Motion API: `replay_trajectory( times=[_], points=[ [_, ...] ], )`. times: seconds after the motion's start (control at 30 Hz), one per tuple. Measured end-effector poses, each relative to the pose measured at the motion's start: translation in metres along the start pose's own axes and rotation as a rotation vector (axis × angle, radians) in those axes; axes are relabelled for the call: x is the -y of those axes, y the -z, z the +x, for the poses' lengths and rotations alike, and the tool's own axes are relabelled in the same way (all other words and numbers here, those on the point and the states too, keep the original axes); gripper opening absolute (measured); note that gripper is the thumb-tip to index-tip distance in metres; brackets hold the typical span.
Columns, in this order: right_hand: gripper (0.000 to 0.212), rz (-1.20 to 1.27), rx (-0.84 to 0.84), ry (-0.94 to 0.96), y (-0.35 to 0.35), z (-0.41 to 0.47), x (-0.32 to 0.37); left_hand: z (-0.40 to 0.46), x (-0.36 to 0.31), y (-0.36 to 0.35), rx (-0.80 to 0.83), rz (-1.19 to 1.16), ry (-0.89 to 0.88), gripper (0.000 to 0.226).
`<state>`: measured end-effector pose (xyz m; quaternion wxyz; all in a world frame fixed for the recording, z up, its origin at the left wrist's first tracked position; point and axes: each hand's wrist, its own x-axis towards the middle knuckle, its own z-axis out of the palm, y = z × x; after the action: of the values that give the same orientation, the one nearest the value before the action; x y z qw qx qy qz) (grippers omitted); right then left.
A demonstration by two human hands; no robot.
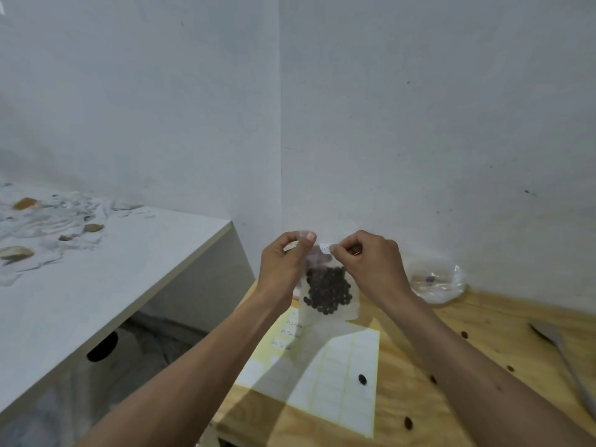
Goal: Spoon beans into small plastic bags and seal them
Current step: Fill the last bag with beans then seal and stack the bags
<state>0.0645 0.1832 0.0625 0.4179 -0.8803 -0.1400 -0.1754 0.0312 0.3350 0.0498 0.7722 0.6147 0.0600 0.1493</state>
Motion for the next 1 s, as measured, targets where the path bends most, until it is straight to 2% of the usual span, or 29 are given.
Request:
replay_trajectory(
  times=[0.2, 0.3, 0.37, 0.47, 0.57, 0.8, 1.0],
  points=[
    [0.024, -0.046, -0.028, -0.031, 0.004, -0.004, -0.002, 0.001, -0.003, -0.002, 0.059, 0.088, -0.006, 0.035],
    [0.051, 0.061, -0.078, -0.132, 0.008, -0.006, -0.005, 0.0, -0.003, -0.003, 0.043, 0.086, -0.012, 0.027],
    [0.065, 0.271, -0.003, -0.268, 0.012, -0.006, -0.007, 0.0, -0.002, -0.004, 0.059, 0.081, -0.019, 0.026],
    [0.039, 0.537, 0.151, -0.323, 0.018, -0.005, -0.012, 0.0, 0.001, -0.009, 0.081, 0.06, -0.022, 0.027],
    [0.021, 0.56, 0.112, -0.292, 0.018, -0.007, -0.015, 0.001, 0.006, -0.015, 0.078, 0.071, -0.021, 0.026],
    [0.017, 0.455, 0.006, -0.282, 0.012, -0.011, -0.024, 0.002, 0.007, -0.028, 0.045, 0.102, -0.004, 0.02],
    [0.012, 0.563, -0.017, -0.326, 0.022, -0.008, -0.023, 0.009, 0.006, -0.038, 0.068, 0.085, -0.003, 0.019]
  ],
)
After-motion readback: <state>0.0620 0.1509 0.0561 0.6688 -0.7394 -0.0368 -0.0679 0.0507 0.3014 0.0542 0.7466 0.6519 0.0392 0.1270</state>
